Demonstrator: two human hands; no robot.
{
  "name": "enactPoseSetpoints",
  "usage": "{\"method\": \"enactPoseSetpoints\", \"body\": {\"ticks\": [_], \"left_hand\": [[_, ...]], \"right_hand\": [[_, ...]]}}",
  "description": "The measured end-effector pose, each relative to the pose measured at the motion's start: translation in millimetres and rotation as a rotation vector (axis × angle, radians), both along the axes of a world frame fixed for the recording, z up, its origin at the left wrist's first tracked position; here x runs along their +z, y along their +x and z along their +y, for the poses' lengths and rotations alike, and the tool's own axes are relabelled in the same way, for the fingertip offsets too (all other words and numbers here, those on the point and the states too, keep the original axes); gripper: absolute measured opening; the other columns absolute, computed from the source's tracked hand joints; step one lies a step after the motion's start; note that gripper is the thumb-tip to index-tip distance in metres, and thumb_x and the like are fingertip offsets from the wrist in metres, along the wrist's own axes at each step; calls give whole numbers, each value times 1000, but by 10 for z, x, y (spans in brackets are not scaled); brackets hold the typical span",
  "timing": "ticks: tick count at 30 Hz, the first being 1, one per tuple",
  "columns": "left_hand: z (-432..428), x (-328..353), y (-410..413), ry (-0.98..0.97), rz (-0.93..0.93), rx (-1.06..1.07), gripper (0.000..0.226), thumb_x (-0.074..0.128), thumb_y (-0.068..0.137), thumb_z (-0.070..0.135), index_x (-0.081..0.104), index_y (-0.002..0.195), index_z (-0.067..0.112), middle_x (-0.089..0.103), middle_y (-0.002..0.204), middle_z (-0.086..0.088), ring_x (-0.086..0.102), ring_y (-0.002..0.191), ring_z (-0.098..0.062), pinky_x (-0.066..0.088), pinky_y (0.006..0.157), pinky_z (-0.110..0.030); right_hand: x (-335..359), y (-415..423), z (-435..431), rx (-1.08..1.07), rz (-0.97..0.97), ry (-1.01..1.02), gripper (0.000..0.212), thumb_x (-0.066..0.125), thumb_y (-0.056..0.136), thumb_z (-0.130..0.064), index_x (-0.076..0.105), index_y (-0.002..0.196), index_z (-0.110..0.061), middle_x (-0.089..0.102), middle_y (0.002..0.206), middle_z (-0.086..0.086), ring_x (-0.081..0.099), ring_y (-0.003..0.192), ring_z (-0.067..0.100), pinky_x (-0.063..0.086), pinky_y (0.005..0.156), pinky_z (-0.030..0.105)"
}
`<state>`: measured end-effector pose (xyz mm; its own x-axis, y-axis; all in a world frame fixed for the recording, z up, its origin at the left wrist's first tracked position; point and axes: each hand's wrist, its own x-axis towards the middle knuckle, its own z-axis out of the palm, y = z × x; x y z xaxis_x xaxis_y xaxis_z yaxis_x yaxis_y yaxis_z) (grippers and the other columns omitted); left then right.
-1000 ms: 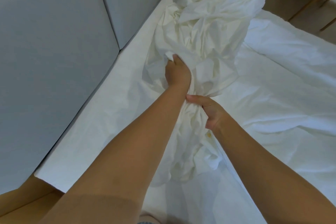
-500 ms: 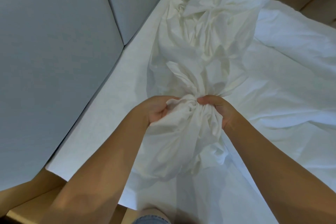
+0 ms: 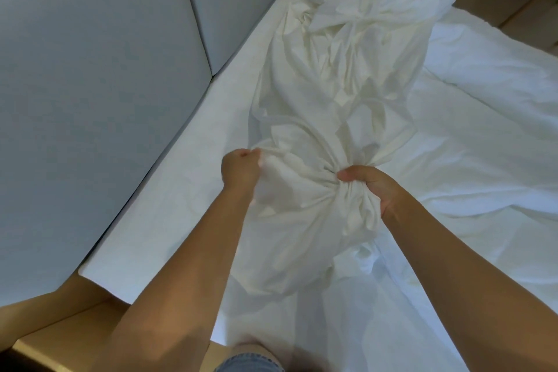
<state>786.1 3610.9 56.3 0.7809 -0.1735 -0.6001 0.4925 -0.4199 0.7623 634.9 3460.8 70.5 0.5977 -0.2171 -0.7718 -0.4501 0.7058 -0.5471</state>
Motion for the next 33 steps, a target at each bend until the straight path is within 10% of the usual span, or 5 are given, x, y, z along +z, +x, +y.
{"method": "enactPoseSetpoints", "body": {"ticks": [4, 8, 14, 22, 33], "left_hand": [[-5, -102, -40, 122, -82, -223, 20, 52, 94, 21, 59, 98, 2, 62, 98, -14, 59, 90, -31, 48, 77, -37], [-32, 81, -60, 3, -387, -236, 28, 60, 89, 34, 56, 112, 19, 55, 102, 11, 52, 93, -8, 40, 76, -17], [38, 243, -230, 68, 29, -921, 21, 71, 77, 35, 63, 90, 20, 63, 81, 1, 57, 67, -13, 43, 60, -23], [-58, 156, -396, -221, 29, -790, 87, 56, 89, 35, -7, 147, 46, 21, 152, 17, 32, 133, -11, 36, 101, -31], [-349, 143, -539, -360, 77, -731, 110, 61, 72, 43, -21, 144, 41, 15, 144, 19, 28, 129, -6, 32, 94, -22]], "right_hand": [[9, 4, 15, -5, 21, 1, 9, 72, 56, -8, 76, 64, -10, 72, 74, 10, 70, 66, 25, 58, 58, 33], [10, 30, 10, 3, -2, 9, 14, 75, 55, -6, 77, 68, -10, 73, 78, 11, 71, 69, 26, 58, 61, 34], [-27, 81, 47, -19, -70, 55, 14, 69, 63, -1, 76, 73, -7, 72, 81, 13, 71, 72, 27, 58, 63, 34], [53, 140, -7, 172, -10, -19, 20, 73, 61, -4, 76, 81, -7, 71, 84, 13, 70, 74, 26, 58, 68, 34], [-37, 164, 103, 131, 13, 15, 35, 69, 72, -21, 68, 106, -12, 71, 106, 14, 68, 99, 27, 55, 81, 39]]}}
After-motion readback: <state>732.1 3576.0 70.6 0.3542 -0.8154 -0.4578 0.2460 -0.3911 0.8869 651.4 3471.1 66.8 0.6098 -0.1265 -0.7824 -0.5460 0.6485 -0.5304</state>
